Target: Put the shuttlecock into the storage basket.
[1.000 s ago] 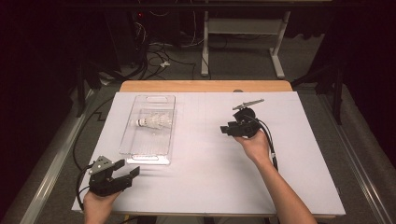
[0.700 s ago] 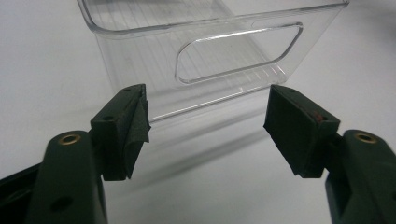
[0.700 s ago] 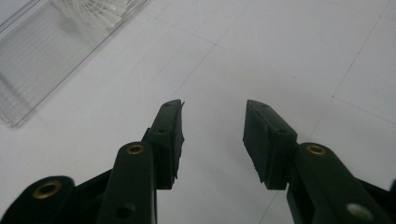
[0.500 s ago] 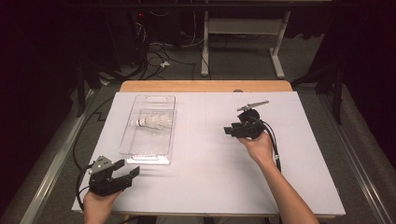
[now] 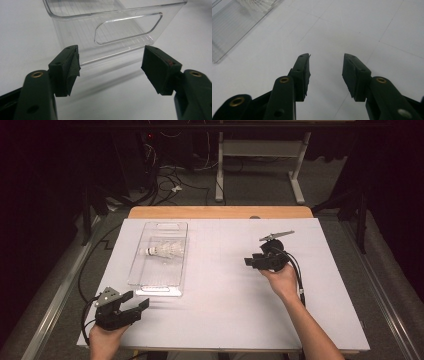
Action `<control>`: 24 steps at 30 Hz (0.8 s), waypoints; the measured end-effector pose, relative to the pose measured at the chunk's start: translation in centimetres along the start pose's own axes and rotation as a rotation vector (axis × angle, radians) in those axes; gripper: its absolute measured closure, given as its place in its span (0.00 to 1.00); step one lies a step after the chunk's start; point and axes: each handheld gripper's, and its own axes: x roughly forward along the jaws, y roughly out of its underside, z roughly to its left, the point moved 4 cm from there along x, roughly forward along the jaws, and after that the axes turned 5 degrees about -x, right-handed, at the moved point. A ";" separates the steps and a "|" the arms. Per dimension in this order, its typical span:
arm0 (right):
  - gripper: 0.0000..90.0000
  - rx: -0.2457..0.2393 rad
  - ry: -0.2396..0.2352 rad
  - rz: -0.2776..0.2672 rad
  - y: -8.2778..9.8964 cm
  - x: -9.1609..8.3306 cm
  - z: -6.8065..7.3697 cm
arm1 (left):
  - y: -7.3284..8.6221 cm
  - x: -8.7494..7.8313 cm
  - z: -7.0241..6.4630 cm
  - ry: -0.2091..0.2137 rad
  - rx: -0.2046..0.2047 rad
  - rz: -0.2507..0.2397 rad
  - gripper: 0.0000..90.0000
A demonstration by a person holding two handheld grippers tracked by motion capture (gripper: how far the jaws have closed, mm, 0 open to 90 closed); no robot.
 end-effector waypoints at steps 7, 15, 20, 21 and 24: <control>0.64 0.001 0.008 -0.005 0.5 -0.5 -0.2 | 0.0 0.0 0.0 -0.001 0.001 0.000 0.35; 0.64 0.006 0.012 -0.006 1.4 -0.9 -0.5 | 0.0 0.0 0.0 0.000 0.001 0.000 0.35; 0.64 0.013 0.013 -0.009 1.9 -1.0 -0.7 | 0.0 0.0 -0.1 0.000 0.001 0.000 0.35; 0.63 0.014 0.013 -0.009 2.0 -1.1 -0.6 | 0.0 0.0 -0.1 -0.001 0.001 0.000 0.35; 0.64 0.014 0.012 -0.010 2.2 -1.2 -0.6 | 0.0 0.0 0.0 -0.002 0.000 0.000 0.35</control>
